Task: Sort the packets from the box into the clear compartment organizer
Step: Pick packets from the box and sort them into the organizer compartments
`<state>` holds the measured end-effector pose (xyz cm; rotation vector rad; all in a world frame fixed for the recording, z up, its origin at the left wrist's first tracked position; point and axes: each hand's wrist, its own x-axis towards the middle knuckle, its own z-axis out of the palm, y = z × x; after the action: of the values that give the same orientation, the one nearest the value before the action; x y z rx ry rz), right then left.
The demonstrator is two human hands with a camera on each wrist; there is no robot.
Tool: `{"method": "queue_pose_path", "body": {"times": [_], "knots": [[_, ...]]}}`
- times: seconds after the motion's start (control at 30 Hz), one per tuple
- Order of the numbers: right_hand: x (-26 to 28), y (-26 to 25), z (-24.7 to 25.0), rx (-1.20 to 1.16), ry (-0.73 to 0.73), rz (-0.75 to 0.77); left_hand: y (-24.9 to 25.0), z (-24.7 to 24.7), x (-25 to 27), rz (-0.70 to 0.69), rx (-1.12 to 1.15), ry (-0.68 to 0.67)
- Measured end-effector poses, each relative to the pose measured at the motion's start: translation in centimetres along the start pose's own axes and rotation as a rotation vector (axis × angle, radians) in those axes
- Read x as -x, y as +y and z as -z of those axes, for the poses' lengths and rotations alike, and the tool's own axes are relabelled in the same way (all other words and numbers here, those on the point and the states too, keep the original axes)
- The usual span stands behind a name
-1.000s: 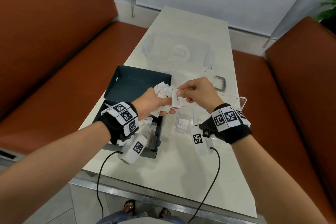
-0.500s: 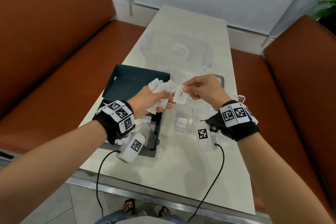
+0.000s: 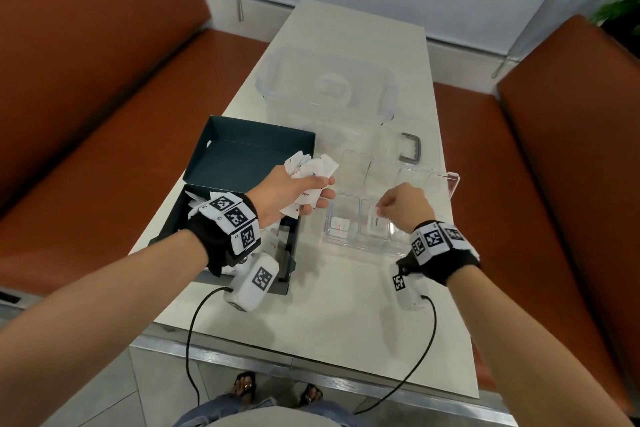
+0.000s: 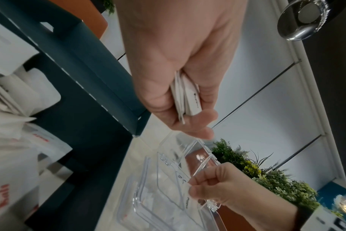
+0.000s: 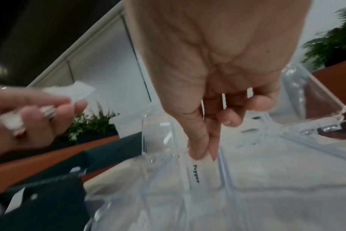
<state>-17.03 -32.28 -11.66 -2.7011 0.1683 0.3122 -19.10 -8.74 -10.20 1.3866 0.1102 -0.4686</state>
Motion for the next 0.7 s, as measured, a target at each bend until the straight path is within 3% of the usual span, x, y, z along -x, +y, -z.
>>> {"method": "queue_pose_path", "body": {"times": [0.1, 0.43, 0.7], "knots": [[-0.1, -0.4, -2.0, 0.217, 0.047, 0.038, 0.0, -0.3, -0.2, -0.001, 0.000, -0.006], [-1.6, 0.2, -4.5, 0.631, 0.005, 0.077, -0.1, -0.2, -0.4, 0.013, -0.003, 0.007], [-1.5, 0.7, -4.9, 0.741, 0.014, 0.149, -0.1, -0.1, -0.3, 0.020, 0.015, 0.011]]}}
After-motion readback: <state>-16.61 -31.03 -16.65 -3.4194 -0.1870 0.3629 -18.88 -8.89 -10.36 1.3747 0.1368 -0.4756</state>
